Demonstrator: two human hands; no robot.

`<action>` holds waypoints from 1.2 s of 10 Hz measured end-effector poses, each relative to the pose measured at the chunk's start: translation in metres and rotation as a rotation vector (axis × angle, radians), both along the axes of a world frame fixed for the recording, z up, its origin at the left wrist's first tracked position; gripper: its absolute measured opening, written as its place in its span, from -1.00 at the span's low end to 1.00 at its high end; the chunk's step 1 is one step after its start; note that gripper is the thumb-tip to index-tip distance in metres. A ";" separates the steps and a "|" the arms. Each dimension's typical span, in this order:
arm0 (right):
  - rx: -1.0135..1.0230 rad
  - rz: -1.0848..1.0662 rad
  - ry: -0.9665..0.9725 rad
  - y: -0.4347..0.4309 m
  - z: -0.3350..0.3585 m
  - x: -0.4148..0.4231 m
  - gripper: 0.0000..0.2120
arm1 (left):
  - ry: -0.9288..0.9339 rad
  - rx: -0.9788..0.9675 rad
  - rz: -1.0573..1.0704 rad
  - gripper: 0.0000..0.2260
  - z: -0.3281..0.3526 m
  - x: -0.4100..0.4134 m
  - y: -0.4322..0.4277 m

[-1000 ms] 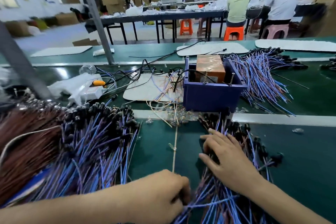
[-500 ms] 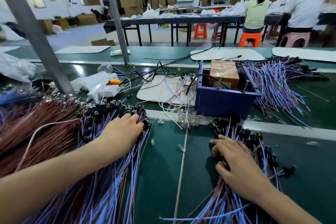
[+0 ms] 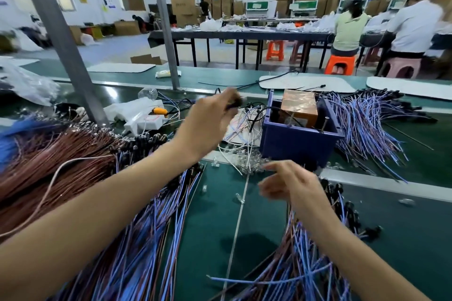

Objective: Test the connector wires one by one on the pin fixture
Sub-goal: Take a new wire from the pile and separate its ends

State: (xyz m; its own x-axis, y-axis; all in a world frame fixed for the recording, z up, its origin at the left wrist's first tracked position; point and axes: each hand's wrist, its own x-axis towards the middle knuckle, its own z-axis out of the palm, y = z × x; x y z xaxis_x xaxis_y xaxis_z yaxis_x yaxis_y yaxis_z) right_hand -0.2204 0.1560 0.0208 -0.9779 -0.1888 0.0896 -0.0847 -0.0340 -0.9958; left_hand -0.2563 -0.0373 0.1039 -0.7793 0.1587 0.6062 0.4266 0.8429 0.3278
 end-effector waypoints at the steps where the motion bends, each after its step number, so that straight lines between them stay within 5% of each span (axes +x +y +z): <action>1: -0.703 0.365 -0.483 -0.019 0.043 -0.010 -0.52 | 0.189 0.009 -0.300 -0.82 0.018 0.020 0.056; 2: -1.382 0.502 -0.340 -0.016 0.085 -0.020 -0.62 | 0.082 -0.112 -0.631 -0.81 0.011 0.044 0.087; 3: -0.748 0.142 -0.569 0.011 0.082 -0.052 -0.62 | -0.112 -0.182 -0.778 -0.80 -0.019 0.068 0.089; 4: -0.655 0.011 -0.521 0.036 0.078 -0.069 -0.72 | -0.256 -0.194 -0.773 -0.76 -0.037 0.065 0.070; 5: -0.656 -0.099 -0.427 0.043 0.072 -0.078 -0.73 | -0.166 -0.084 -0.685 -0.79 -0.214 0.164 0.081; 7: -0.575 -0.062 -0.294 0.054 0.064 -0.083 -0.79 | -0.158 -0.015 -0.693 -0.82 -0.155 0.100 0.076; 8: -0.503 -0.037 -0.259 0.054 0.067 -0.081 -0.81 | -0.122 0.231 -0.621 -0.78 -0.052 0.025 0.074; 9: -0.399 -0.059 -0.164 0.055 0.073 -0.078 -0.81 | -0.198 0.651 -0.392 -0.78 -0.024 0.001 0.094; 10: -0.251 -0.098 -0.052 0.054 0.078 -0.069 -0.81 | -0.297 0.818 -0.329 -0.68 -0.014 -0.021 0.113; 12: -0.083 -0.199 0.165 0.056 0.086 -0.060 -0.73 | -0.182 1.060 -0.341 -0.89 -0.011 -0.036 0.136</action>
State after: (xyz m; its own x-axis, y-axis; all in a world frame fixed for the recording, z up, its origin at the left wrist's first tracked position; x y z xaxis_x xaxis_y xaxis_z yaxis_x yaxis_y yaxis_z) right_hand -0.2805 0.2116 0.1065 -0.9659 0.0200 0.2582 -0.2590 -0.0814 -0.9624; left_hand -0.2927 0.0986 0.0934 -0.8844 -0.1471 0.4428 0.4537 -0.0493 0.8898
